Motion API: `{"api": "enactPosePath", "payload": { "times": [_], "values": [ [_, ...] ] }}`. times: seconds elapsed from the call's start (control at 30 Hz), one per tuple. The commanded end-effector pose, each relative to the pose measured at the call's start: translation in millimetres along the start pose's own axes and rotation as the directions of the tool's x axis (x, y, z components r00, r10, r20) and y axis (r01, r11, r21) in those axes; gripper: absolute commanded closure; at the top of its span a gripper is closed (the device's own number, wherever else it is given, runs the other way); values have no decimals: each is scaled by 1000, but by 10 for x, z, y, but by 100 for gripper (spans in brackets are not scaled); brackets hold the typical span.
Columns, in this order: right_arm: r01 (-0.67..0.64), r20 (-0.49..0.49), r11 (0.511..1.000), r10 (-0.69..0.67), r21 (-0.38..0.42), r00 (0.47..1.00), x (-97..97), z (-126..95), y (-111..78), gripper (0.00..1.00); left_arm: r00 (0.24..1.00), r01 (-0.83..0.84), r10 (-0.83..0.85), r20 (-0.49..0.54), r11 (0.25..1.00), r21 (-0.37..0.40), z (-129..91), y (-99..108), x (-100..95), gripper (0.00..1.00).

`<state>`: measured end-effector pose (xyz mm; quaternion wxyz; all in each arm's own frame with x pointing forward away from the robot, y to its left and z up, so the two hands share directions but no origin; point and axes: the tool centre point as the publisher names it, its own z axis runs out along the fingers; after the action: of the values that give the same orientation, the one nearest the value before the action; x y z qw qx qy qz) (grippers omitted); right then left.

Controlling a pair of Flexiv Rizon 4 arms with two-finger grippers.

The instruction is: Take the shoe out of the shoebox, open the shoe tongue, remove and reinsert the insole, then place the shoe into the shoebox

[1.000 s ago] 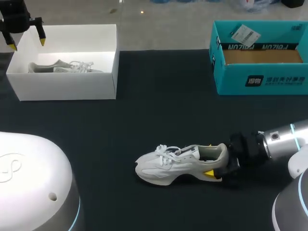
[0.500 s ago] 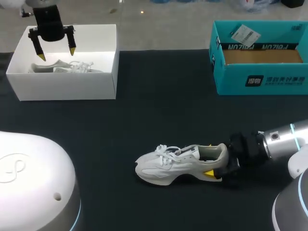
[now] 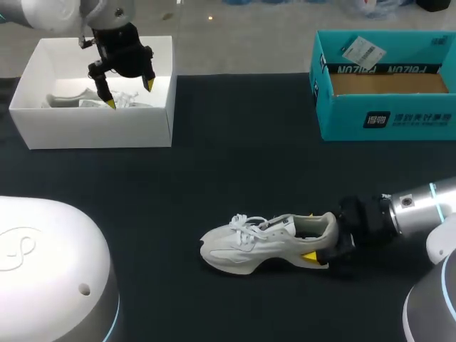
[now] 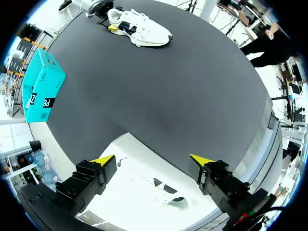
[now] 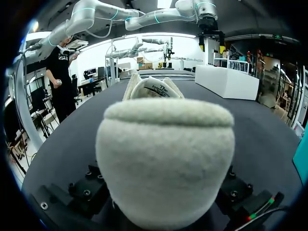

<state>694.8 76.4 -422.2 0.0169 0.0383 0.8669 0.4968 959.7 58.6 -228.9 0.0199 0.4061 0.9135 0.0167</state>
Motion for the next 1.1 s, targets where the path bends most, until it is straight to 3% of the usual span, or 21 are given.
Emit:
{"api": "enactPosePath", "payload": {
  "times": [0.03,0.53,0.6,0.67,0.7,0.73,0.77,0.83,0.87,0.9,0.97,1.0,1.1],
  "values": [
    [-1,3,1000,1,3,1000,-23,93,-55,100,983,163,-171,-63,979,-124,-40,-64,-66,0],
    [-1,3,1000,1,3,1000,-23,93,-55,100,983,163,-171,-63,979,-124,-40,-64,-66,0],
    [-1,3,1000,1,3,1000,-23,93,-55,100,951,292,-299,-83,952,-92,-79,-54,-167,0],
    [-1,3,1000,1,3,1000,-23,93,-55,100,857,484,-500,-128,864,-140,-112,-127,-249,0],
    [-1,3,1000,1,3,1000,-23,93,-55,100,748,606,-647,-146,756,-249,-106,-184,-273,0],
    [-1,3,1000,1,3,1000,-23,93,-55,100,672,676,-727,-140,680,-284,-112,-214,-277,0],
    [-1,3,1000,1,3,1000,-23,93,-55,100,584,771,-809,-57,576,-272,-175,-310,-244,0],
    [-1,3,1000,1,3,1000,-23,93,-55,100,397,899,-917,-49,399,-179,-266,-429,-168,0],
    [-1,3,1000,1,3,1000,-23,93,-55,100,349,919,-937,-22,347,-188,-287,-491,-145,0],
    [-1,3,1000,1,3,1000,-23,93,-55,100,223,955,-972,80,201,-218,-324,-600,-111,0],
    [-1,3,1000,1,3,1000,-23,93,-55,100,143,977,-985,101,124,-172,-325,-721,-74,0],
    [-1,3,1000,1,3,1000,-23,93,-55,100,48,989,-991,122,29,-147,-318,-822,-43,0],
    [-1,3,1000,1,3,1000,-23,93,-55,100,-90,991,-987,131,-102,-87,-245,-1045,2,0]
  ]
}}
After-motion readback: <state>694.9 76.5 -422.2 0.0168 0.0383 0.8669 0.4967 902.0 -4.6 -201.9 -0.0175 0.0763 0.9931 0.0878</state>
